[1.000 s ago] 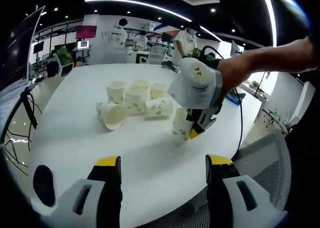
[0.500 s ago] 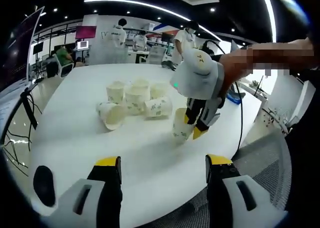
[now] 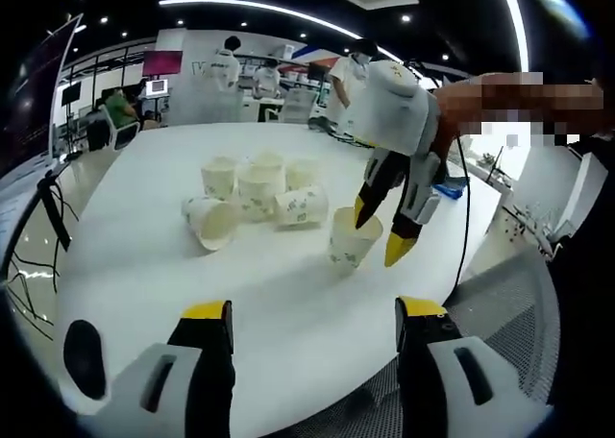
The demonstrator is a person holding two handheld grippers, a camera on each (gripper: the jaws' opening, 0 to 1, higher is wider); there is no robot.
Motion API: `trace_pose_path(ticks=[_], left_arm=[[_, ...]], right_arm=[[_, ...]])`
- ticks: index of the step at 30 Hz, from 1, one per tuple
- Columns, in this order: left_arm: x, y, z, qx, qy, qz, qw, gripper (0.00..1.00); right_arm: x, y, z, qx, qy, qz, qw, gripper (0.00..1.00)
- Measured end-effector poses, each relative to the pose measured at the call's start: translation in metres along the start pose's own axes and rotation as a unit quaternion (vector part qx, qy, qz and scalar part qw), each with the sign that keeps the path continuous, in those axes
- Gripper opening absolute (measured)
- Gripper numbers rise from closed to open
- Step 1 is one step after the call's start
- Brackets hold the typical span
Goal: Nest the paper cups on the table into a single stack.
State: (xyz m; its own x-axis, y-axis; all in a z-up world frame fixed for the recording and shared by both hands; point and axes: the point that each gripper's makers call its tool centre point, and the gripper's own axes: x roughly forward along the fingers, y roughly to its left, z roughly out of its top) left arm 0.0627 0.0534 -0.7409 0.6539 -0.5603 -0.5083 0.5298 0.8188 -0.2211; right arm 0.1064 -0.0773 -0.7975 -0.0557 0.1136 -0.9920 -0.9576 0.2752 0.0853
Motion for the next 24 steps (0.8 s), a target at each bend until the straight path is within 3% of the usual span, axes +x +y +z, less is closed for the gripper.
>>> trace_pose_path(ticks=[13,24], left_arm=[[0.002,0.002,-0.002,0.003,0.003,-0.001,1.0,0.69],[0.002,0.001,-0.002,0.004,0.004,-0.002,1.0,0.69]], right_arm=[[-0.026,0.006,0.005,0.054,-0.06,0.007,0.9967,0.46],[-0.056,-0.007,-0.006,0.086,-0.113,0.002,0.9898,0.61]])
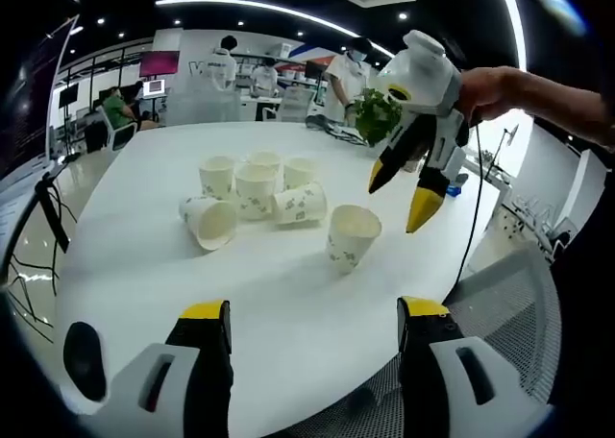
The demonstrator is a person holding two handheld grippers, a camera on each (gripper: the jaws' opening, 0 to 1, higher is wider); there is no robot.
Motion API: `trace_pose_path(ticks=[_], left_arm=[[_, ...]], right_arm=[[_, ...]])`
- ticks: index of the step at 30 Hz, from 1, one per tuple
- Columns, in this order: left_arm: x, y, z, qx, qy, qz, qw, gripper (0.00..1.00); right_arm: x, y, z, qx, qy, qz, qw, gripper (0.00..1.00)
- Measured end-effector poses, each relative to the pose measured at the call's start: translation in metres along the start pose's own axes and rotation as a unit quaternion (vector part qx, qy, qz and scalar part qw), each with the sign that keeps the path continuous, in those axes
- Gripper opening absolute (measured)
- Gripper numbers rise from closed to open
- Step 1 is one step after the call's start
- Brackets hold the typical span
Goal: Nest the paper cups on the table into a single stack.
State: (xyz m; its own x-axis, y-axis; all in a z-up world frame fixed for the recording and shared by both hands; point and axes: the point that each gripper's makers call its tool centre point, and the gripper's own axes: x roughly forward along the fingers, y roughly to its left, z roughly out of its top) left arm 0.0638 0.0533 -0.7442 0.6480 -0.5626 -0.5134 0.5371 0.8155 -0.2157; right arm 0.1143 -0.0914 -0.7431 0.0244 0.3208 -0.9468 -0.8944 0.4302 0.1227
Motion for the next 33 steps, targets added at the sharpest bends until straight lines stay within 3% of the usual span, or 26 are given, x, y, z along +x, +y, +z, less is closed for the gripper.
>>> trace_pose_path(ticks=[7,11,14,20,24,33], left_arm=[[0.0,-0.002,0.0,0.0,0.002,-0.002,1.0,0.69],[0.0,-0.001,-0.001,0.001,0.003,-0.001,1.0,0.69],[0.0,-0.001,-0.001,-0.001,0.003,-0.001,1.0,0.69],[-0.001,-0.002,0.0,-0.004,0.003,-0.003,1.0,0.69],[-0.001,-0.002,0.0,-0.007,0.003,-0.003,1.0,0.69],[0.003,-0.002,-0.004,-0.006,0.008,-0.008,0.9999,0.69]], right_arm=[[-0.019,-0.024,0.009,0.045,-0.048,-0.025,0.9975,0.65],[-0.021,-0.044,0.005,0.065,-0.041,-0.024,0.9968,0.65],[-0.025,-0.064,0.011,0.081,-0.054,-0.039,0.9945,0.65],[-0.031,-0.096,0.034,0.137,-0.109,-0.057,0.9828,0.65],[-0.032,-0.116,0.044,0.187,-0.137,-0.07,0.9702,0.64],[-0.018,-0.159,0.055,0.226,-0.139,-0.082,0.9606,0.63]])
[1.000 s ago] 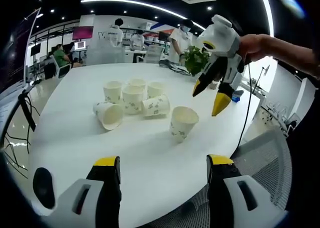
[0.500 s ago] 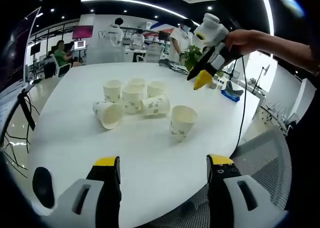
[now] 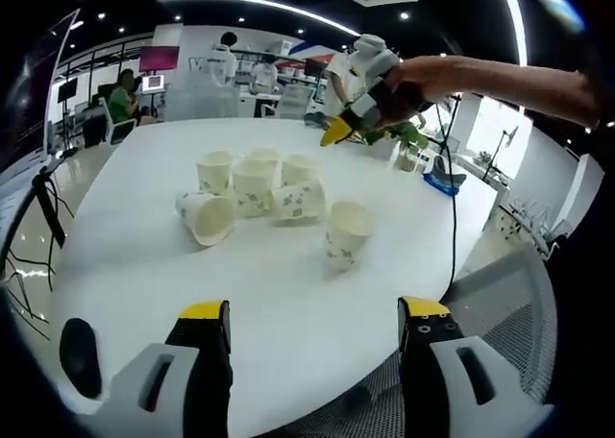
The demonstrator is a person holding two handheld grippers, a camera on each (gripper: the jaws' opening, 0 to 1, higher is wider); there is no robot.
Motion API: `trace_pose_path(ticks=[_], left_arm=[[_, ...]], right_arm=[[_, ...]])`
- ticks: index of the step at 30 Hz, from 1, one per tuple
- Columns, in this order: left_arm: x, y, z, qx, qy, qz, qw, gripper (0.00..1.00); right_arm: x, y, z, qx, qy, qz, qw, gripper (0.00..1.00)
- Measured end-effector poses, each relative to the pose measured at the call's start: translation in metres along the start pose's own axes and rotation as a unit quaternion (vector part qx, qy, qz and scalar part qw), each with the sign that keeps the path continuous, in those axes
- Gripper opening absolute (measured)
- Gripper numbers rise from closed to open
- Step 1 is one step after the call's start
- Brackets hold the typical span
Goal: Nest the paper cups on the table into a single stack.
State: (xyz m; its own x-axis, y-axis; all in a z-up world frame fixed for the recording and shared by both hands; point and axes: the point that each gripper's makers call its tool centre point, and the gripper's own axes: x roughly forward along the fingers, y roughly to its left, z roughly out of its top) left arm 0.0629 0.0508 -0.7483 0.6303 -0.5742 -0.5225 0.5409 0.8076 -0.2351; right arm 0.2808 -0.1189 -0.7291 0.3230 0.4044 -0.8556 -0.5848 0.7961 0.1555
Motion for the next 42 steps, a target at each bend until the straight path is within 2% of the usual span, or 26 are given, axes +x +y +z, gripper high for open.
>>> trace_pose_path(ticks=[5,16,21,26,31,42], left_arm=[[0.0,-0.003,-0.001,0.001,0.004,-0.007,1.0,0.7],[0.004,-0.004,-0.006,0.003,0.013,-0.013,0.9998,0.7],[0.005,-0.004,-0.007,0.0,0.015,-0.013,0.9998,0.7],[0.005,-0.003,-0.007,-0.005,0.016,-0.013,0.9998,0.69],[0.006,-0.004,-0.007,-0.007,0.018,-0.013,0.9997,0.69],[0.007,-0.002,-0.008,-0.013,0.019,-0.01,0.9997,0.69]], right_arm=[[0.013,-0.015,0.009,0.023,-0.006,-0.015,0.9996,0.61],[0.047,-0.044,0.01,0.043,0.025,-0.025,0.9984,0.6],[0.053,-0.042,0.004,0.046,0.041,-0.026,0.9978,0.6],[0.07,-0.047,0.004,0.046,0.057,-0.027,0.9969,0.58],[0.075,-0.051,0.001,0.06,0.066,-0.026,0.9957,0.53],[0.091,-0.049,-0.014,0.058,0.099,-0.034,0.9928,0.43]])
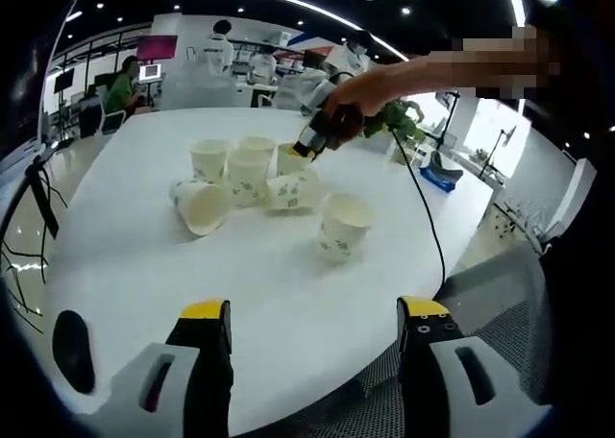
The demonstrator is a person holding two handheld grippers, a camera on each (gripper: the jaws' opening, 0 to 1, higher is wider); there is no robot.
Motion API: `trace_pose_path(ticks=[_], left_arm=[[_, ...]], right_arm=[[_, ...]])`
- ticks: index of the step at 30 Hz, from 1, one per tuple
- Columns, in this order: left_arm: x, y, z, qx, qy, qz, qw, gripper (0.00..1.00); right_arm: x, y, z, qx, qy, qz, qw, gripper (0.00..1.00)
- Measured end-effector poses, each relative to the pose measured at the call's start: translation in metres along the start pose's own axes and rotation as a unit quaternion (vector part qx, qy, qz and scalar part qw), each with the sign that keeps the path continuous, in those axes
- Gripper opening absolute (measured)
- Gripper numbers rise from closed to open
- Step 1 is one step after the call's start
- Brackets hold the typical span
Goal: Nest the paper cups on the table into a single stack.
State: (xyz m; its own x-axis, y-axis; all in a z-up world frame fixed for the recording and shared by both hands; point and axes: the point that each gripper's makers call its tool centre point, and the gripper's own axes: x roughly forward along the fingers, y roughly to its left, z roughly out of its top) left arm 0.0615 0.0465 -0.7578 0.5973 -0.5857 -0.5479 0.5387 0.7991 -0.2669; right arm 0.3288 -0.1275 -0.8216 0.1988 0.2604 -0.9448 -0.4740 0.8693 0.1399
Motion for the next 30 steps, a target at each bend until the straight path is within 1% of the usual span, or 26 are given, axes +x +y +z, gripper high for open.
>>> trace_pose_path(ticks=[4,9,13,16,17,20,24,27,30], left_arm=[[0.0,0.0,0.0,-0.002,0.0,0.0,1.0,0.69],[-0.001,-0.001,0.0,-0.003,0.001,0.0,1.0,0.69],[-0.002,-0.001,0.0,-0.004,0.001,-0.001,1.0,0.68],[-0.003,0.0,0.0,-0.005,0.002,0.0,1.0,0.68],[-0.003,0.0,0.0,-0.006,0.002,0.001,1.0,0.68],[-0.004,0.001,0.001,-0.01,-0.001,0.002,0.9999,0.68],[-0.004,0.0,0.0,-0.006,0.002,0.0,1.0,0.68],[-0.004,0.0,-0.001,-0.004,0.003,0.0,1.0,0.68],[-0.004,0.0,0.0,-0.004,0.002,-0.001,1.0,0.68]], right_arm=[[0.005,-0.002,0.001,-0.001,0.005,-0.004,1.0,0.38],[0.013,-0.011,0.006,0.0,0.007,-0.018,0.9998,0.27],[0.013,-0.009,0.007,-0.004,0.006,-0.02,0.9998,0.19],[0.017,-0.013,0.007,-0.012,0.01,-0.021,0.9997,0.11],[0.018,-0.014,0.008,-0.013,0.01,-0.02,0.9997,0.07],[0.018,-0.015,0.009,-0.01,0.006,-0.02,0.9997,0.0],[0.019,-0.02,0.012,-0.011,0.003,-0.024,0.9997,0.0],[0.011,-0.022,0.012,-0.007,-0.004,-0.026,0.9996,0.0],[0.008,-0.023,0.013,-0.005,-0.008,-0.027,0.9996,0.0]])
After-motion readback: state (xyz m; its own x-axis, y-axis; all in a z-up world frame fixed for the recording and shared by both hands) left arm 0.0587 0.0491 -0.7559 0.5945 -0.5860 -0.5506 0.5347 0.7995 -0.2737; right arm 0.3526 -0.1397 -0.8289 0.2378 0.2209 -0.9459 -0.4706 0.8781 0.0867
